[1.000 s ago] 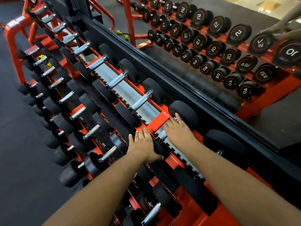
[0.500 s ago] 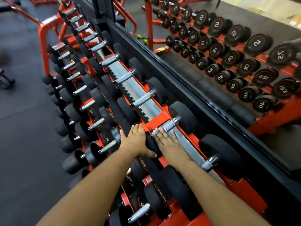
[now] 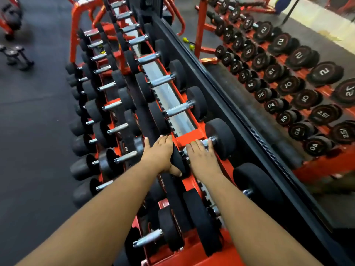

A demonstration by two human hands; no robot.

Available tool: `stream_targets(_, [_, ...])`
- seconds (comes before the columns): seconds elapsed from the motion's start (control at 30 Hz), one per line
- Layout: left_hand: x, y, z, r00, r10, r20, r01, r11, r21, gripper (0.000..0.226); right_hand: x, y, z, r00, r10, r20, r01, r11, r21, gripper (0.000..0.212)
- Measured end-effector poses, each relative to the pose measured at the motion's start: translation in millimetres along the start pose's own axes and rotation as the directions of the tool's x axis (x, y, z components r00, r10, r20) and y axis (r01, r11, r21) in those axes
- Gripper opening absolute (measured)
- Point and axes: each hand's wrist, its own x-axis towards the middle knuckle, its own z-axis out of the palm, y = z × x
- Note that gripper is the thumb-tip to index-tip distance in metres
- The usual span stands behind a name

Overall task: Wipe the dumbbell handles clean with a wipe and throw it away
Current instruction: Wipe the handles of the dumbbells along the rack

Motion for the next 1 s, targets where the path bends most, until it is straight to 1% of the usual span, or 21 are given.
stream_targets(0.03, [-0.5,0.0,1.0,1.0,-0.007,0.002,0.007,1.0,0.0,0.152,6.1,-1.3,-3.4,1.0,-0.005,-0.007,0.005,1.0,0.012,0.031])
stream_targets(0.07, [-2.1,0.4,1.5,1.0,-0.01,0.005,0.01,1.0,0.006,0.151,11.7,-5.0,-3.7,0.999,-0.036,0.0,0.036,0.999,0.035,0.027])
stream_targets(0.1, [-2.8,1.9,1.0,1.0,-0.024,0.008,0.024,1.0,0.013,0.151,16.6,-9.1,-2.7,0.996,-0.085,0.008,0.084,0.994,0.076,0.027])
stream_targets(0.17, [-2.8,4.1,-1.7,0.999,-0.046,0.029,0.044,0.998,0.038,0.149,14.5,-14.8,2.6,0.99,-0.138,0.006,0.136,0.979,0.151,0.037])
stream_targets(0.2, [-2.8,6.5,-2.8,0.997,-0.062,0.034,0.061,0.997,0.052,0.149,10.2,-12.3,5.0,0.986,-0.163,-0.018,0.164,0.973,0.166,0.042])
stream_targets(0.3, [-4.2,10.3,-5.2,0.996,-0.087,0.032,0.084,0.993,0.082,0.147,-4.9,1.0,9.9,0.967,-0.236,-0.095,0.249,0.956,0.157,0.044])
stream_targets(0.4, [-7.6,13.3,-6.7,0.995,-0.095,0.034,0.091,0.991,0.097,0.145,-8.6,8.0,0.3,0.961,-0.262,-0.092,0.274,0.948,0.161,0.058])
stream_targets(0.47, [-13.7,16.6,-3.7,0.995,-0.098,0.011,0.096,0.988,0.118,0.143,-8.3,6.6,-12.7,0.95,-0.293,-0.109,0.308,0.936,0.17,0.065])
stream_targets(0.5, [-18.1,19.3,-1.2,0.995,-0.099,-0.018,0.1,0.986,0.133,0.139,-9.9,6.8,-18.6,0.949,-0.287,-0.132,0.31,0.925,0.218,0.065])
stream_targets(0.57, [-30.8,23.2,5.7,0.991,-0.105,-0.084,0.117,0.981,0.156,0.12,-26.1,8.9,-30.4,0.967,-0.166,-0.193,0.234,0.879,0.415,0.055])
stream_targets(0.6, [-41.7,25.1,10.2,0.988,-0.107,-0.11,0.122,0.982,0.141,0.111,-40.5,11.2,-36.3,0.973,-0.106,-0.204,0.195,0.85,0.489,0.05])
stream_targets(0.67, [-61.3,29.6,23.1,0.982,-0.088,-0.166,0.098,0.994,0.05,0.107,-69.9,20.3,-38.4,0.977,-0.055,-0.204,0.158,0.832,0.531,0.044])
stream_targets(0.73, [-89.3,38.0,37.6,0.984,-0.034,-0.174,0.022,0.997,-0.072,0.107,-106.5,26.4,-37.9,0.973,-0.033,-0.229,0.151,0.841,0.519,0.045])
stream_targets(0.8, [-119.5,51.0,58.7,0.985,0.049,-0.164,-0.074,0.986,-0.15,0.105,-140.7,29.9,-30.4,0.972,-0.062,-0.226,0.164,0.871,0.463,0.047])
stream_targets(0.83, [-131.6,58.3,66.8,0.986,0.077,-0.148,-0.1,0.982,-0.159,0.105,-149.3,30.5,-23.9,0.978,-0.107,-0.178,0.173,0.896,0.409,0.045])
stream_targets(0.87, [-144.2,68.3,75.0,0.987,0.104,-0.126,-0.123,0.981,-0.153,0.107,-159.9,30.7,-18.4,0.984,-0.152,-0.097,0.176,0.928,0.329,0.044])
stream_targets(0.93, [-160.8,85.9,88.6,0.989,0.117,-0.088,-0.128,0.983,-0.129,0.118,-174.2,28.9,-10.2,0.981,-0.187,0.055,0.173,0.966,0.191,0.046])
stream_targets(1.0, [-166.4,98.2,96.2,0.994,0.081,-0.074,-0.087,0.993,-0.084,0.131,-189.3,25.8,-5.3,0.976,-0.177,0.125,0.16,0.978,0.137,0.065])
